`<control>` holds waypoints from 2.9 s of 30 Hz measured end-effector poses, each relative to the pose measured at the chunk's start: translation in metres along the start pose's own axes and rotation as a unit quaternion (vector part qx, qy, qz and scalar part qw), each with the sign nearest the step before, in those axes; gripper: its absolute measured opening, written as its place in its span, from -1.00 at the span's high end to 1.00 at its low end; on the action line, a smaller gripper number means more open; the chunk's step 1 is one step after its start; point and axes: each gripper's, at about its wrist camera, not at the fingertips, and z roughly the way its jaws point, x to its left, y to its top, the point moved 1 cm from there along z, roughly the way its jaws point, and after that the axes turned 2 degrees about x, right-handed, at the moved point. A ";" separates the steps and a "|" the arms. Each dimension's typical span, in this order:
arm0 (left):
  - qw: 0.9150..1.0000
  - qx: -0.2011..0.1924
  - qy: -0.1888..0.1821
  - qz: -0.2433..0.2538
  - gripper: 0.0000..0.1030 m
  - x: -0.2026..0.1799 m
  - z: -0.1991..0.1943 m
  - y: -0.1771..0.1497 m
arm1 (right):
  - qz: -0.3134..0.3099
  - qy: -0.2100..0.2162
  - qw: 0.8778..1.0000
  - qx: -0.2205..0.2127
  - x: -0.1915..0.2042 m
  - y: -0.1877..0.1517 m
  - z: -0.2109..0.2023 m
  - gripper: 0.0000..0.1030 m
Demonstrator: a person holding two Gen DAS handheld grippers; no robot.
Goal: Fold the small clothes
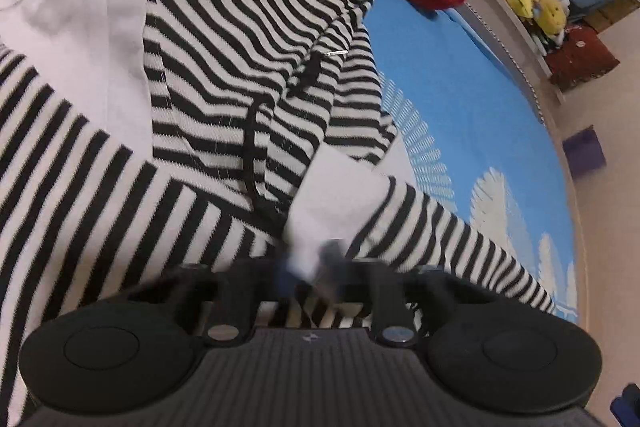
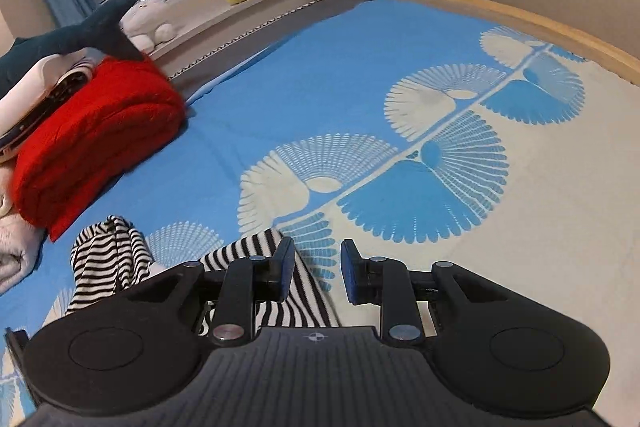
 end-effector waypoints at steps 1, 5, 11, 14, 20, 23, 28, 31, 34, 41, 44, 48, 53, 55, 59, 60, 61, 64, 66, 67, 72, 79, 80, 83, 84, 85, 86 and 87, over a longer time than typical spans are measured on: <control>1.000 -0.009 -0.003 0.009 0.86 -0.003 -0.007 0.002 | 0.002 0.000 1.000 0.001 -0.001 0.001 0.000 0.47; 0.993 -0.049 -0.025 0.102 0.87 -0.014 -0.068 0.005 | 0.005 -0.001 1.000 0.001 -0.002 0.003 0.002 0.47; 0.980 -0.130 0.057 0.140 0.87 0.045 -0.214 0.006 | 0.005 0.011 1.000 0.029 0.009 -0.005 0.010 0.47; 0.982 -0.094 0.137 0.092 0.81 0.098 -0.247 0.000 | -0.006 0.027 0.998 0.053 0.022 -0.015 0.015 0.47; 0.984 -0.081 0.158 0.034 0.29 0.158 -0.256 -0.021 | -0.035 0.052 0.992 0.107 0.056 -0.045 0.028 0.47; 0.993 -0.056 0.106 0.004 0.29 0.163 -0.245 -0.011 | -0.040 0.064 0.988 0.138 0.072 -0.064 0.035 0.47; 0.994 -0.014 0.096 0.039 0.27 0.161 -0.216 -0.005 | -0.022 0.091 0.971 0.221 0.091 -0.101 0.059 0.47; 0.993 0.001 0.111 0.036 0.27 0.170 -0.199 -0.006 | -0.013 0.078 0.964 0.255 0.091 -0.119 0.073 0.47; 0.994 0.017 0.106 0.028 0.27 0.181 -0.187 -0.005 | -0.002 0.053 0.960 0.274 0.082 -0.132 0.082 0.42; 0.992 0.038 0.110 0.055 0.53 0.182 -0.154 -0.011 | 0.003 0.008 0.962 0.272 0.055 -0.139 0.089 0.76; 0.988 -0.011 0.122 0.089 0.95 0.172 -0.159 -0.010 | 0.008 0.004 0.962 0.275 0.051 -0.137 0.089 0.81; 0.983 -0.100 0.096 0.119 0.95 0.150 -0.189 -0.004 | -0.003 0.008 0.970 0.243 0.064 -0.129 0.076 0.51; 0.978 -0.073 0.175 0.081 0.90 0.159 -0.185 -0.002 | -0.042 0.063 0.973 0.216 0.090 -0.128 0.068 0.26; 0.975 -0.090 0.184 0.082 0.87 0.155 -0.192 -0.004 | -0.020 0.045 0.967 0.250 0.083 -0.135 0.082 0.25; 0.979 -0.076 0.125 0.140 0.52 0.131 -0.190 -0.013 | -0.003 0.014 0.962 0.273 0.072 -0.143 0.095 0.29; 0.981 -0.053 0.118 0.148 0.34 0.129 -0.182 -0.017 | -0.012 0.011 0.964 0.267 0.075 -0.141 0.092 0.29; 0.981 -0.022 0.116 0.152 0.29 0.131 -0.169 -0.021 | -0.023 0.009 0.966 0.256 0.078 -0.138 0.088 0.28; 0.976 0.043 0.158 0.146 0.31 0.145 -0.135 -0.036 | -0.060 0.013 0.972 0.226 0.091 -0.134 0.080 0.26; 0.975 0.035 0.165 0.147 0.31 0.143 -0.137 -0.037 | -0.068 0.010 0.971 0.230 0.094 -0.136 0.084 0.26; 0.975 0.028 0.162 0.149 0.30 0.139 -0.141 -0.036 | -0.062 0.007 0.969 0.238 0.094 -0.136 0.086 0.26; 0.976 -0.009 0.151 0.158 0.26 0.126 -0.152 -0.030 | -0.056 0.029 0.973 0.223 0.109 -0.127 0.078 0.26; 0.975 0.006 0.172 0.141 0.26 0.134 -0.150 -0.028 | -0.125 0.025 0.977 0.173 0.129 -0.112 0.063 0.26; 0.975 0.002 0.171 0.142 0.26 0.132 -0.151 -0.027 | -0.131 0.024 0.977 0.168 0.131 -0.110 0.062 0.26; 0.977 -0.011 0.162 0.141 0.26 0.127 -0.159 -0.025 | -0.159 0.024 0.975 0.151 0.137 -0.107 0.057 0.26; 0.977 -0.015 0.160 0.143 0.26 0.124 -0.160 -0.023 | -0.171 0.023 0.975 0.143 0.139 -0.106 0.054 0.26; 0.976 -0.019 0.159 0.147 0.26 0.122 -0.161 -0.022 | -0.182 0.021 0.974 0.136 0.141 -0.105 0.052 0.26; 0.976 -0.023 0.159 0.150 0.26 0.120 -0.162 -0.021 | -0.193 0.019 0.972 0.130 0.142 -0.104 0.051 0.26; 0.975 -0.025 0.160 0.153 0.26 0.118 -0.162 -0.019 | -0.203 0.017 0.971 0.125 0.143 -0.103 0.049 0.25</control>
